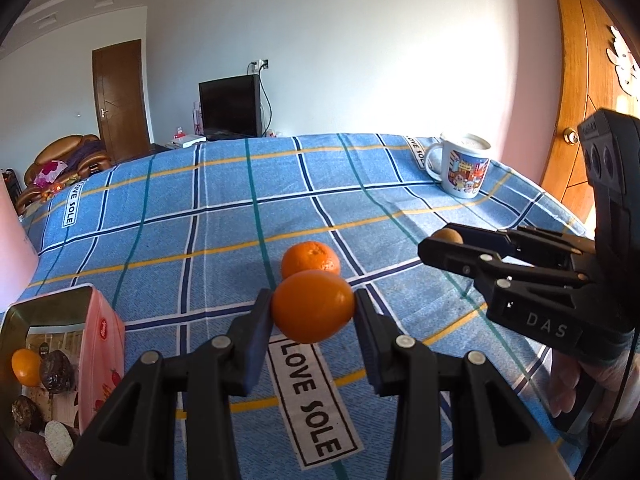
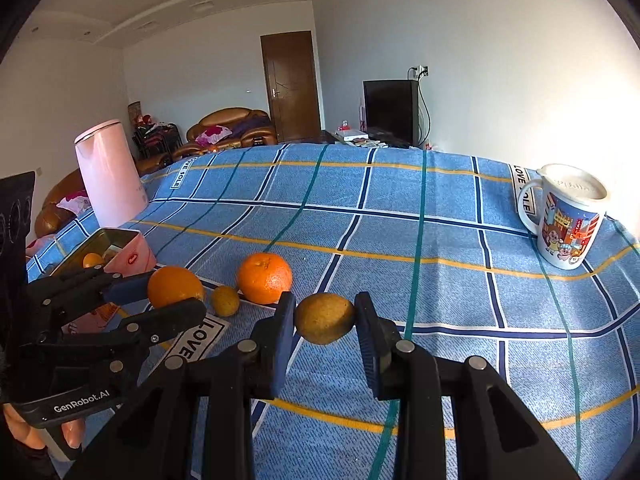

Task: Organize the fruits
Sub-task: 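Lift the orange and yellow fruit off the tablecloth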

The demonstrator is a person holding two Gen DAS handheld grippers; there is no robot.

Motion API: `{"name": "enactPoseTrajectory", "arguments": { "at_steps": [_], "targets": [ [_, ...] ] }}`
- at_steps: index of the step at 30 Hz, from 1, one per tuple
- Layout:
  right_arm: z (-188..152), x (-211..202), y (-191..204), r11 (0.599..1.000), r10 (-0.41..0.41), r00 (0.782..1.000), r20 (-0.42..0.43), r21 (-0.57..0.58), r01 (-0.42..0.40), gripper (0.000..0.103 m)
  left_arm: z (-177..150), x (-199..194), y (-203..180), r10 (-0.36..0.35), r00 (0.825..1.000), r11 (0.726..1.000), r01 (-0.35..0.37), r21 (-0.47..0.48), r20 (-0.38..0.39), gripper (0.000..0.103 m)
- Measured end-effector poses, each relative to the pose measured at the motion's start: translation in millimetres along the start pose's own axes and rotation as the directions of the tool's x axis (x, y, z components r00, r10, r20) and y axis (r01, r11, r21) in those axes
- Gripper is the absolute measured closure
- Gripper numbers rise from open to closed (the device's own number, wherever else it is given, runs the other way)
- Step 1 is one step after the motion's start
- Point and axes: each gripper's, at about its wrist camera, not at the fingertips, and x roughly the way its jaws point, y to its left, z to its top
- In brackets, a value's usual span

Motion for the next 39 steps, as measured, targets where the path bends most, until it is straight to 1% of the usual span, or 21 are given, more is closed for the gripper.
{"name": "enactPoseTrajectory", "arguments": {
  "at_steps": [13,26,36,39],
  "targets": [
    [-2.2,-21.9,3.1,1.000,-0.002,0.993,0.115,-0.011,0.003,0.071,-1.2,-13.9,-3.4,0.033,0.997,0.999,-0.035,0.022,0.072,0.061],
    [-5.0,-35.4,7.5,1.000,-0.003,0.982,0.187,-0.029,0.009,0.071,-3.1,-25.5,-7.4,0.056,0.990,0.997,-0.062,0.038,0.133,0.061],
    [-7.8,-48.0,12.5,0.999,-0.010,0.968,0.251,-0.047,0.023,0.071,-5.2,-34.6,-6.0,0.068,0.981,0.997,-0.076,0.035,0.182,0.061],
    [-9.9,-53.5,14.3,0.999,0.000,0.962,0.274,-0.051,0.014,0.071,-6.2,-38.6,-6.8,0.072,0.977,0.996,-0.081,0.039,0.202,0.061]
  ]
}}
